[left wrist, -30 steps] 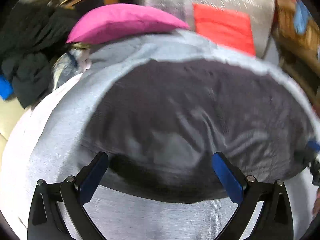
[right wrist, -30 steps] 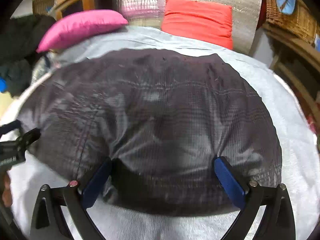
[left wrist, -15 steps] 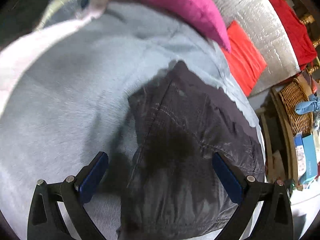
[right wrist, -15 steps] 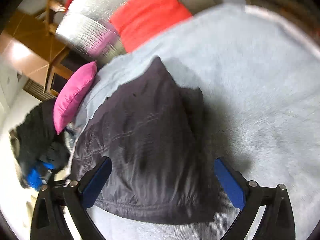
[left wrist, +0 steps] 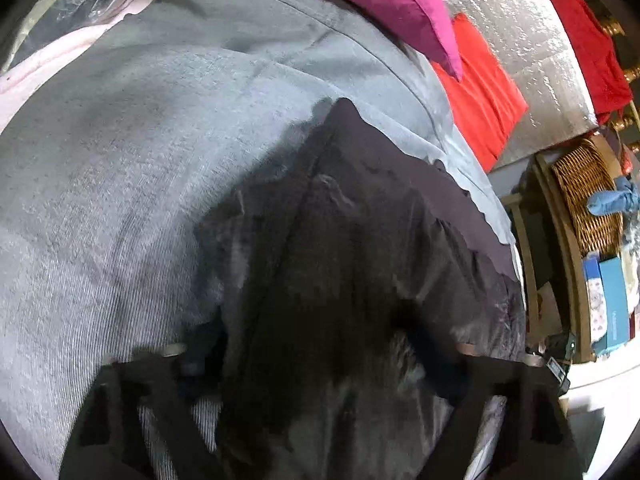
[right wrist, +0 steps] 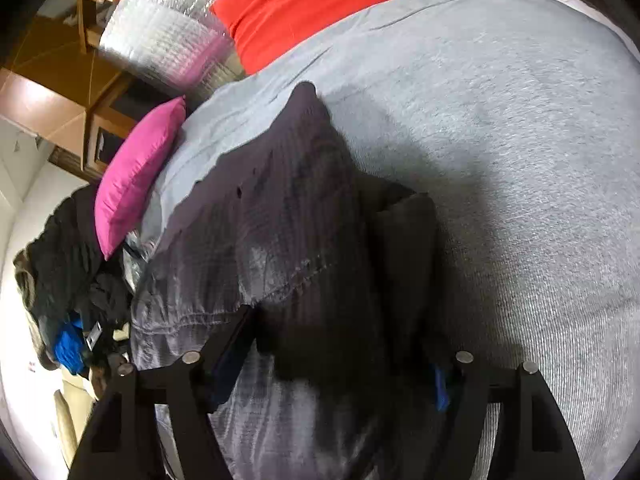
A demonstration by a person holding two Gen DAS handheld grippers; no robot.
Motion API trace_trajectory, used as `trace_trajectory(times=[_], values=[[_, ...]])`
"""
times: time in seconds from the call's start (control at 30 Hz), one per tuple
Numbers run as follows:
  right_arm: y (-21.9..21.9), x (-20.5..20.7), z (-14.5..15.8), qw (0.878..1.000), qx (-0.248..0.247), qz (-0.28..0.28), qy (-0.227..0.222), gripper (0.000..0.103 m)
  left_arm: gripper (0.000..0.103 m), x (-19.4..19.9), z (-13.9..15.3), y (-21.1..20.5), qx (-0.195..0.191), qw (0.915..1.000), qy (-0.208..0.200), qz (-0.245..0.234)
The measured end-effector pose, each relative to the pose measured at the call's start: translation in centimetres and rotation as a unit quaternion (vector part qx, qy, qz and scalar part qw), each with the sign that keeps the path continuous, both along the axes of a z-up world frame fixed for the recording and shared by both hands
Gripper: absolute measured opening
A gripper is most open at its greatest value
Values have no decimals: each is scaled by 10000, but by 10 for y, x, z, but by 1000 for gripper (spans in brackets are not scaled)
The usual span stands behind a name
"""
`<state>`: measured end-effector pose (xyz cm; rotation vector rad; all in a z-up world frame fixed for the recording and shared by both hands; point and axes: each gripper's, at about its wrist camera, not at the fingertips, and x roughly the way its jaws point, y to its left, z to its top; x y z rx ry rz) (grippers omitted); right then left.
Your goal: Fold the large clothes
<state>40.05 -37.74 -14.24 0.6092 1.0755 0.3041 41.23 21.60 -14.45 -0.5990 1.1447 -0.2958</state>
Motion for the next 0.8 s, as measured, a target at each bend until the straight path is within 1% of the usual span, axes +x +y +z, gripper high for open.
trace_trajectory(times=[0.03,0.13,0.2,0.23,0.27,0.3,0.33,0.37,0.4,0.43,0.5,0.57,0.63,0.67,0.8], values=[[-1,1,-1,10000,22,11,20,74,65,1,-1,-1,61,10000,30,-33],[-2,4,-3,9999,93,51,101,74,64,1,0,-6,173,9998,-36,-123],[0,5,-2,9999,7,65,107,73,68,2,-1,-7,117,9999,-36,-95],[3,5,0,9999,-72,81,98,71,71,4,-1,-10,117,9999,-42,-110],[6,5,1,9998,-124,114,77,61,71,5,0,-13,192,9997,-53,-136],[11,5,4,9997,-164,188,61,47,70,5,2,-20,420,9989,-85,-193],[15,5,7,9993,-285,221,52,44,48,5,5,-27,635,9975,-163,-277],[18,6,10,9989,-386,262,52,38,33,5,8,-33,777,9960,-248,-379],[20,6,12,9985,-461,277,54,32,28,5,12,-38,892,9948,-294,-392],[22,6,15,9981,-534,290,58,30,24,5,16,-42,1005,9937,-304,-384],[27,6,28,9969,-718,330,7,24,21,7,23,-49,1189,9919,-297,-331],[32,4,44,9959,-824,364,-107,22,18,9,35,-53,1290,9905,-354,-323],[36,0,66,9944,-913,448,-304,21,17,3,58,-55,1345,9886,-593,-322],[40,-4,83,9930,-967,517,-449,21,17,-1,70,-57,1342,9877,-729,-324],[54,-18,137,9864,-1193,673,-907,19,16,-29,128,-68,1402,9801,-1358,-369]])
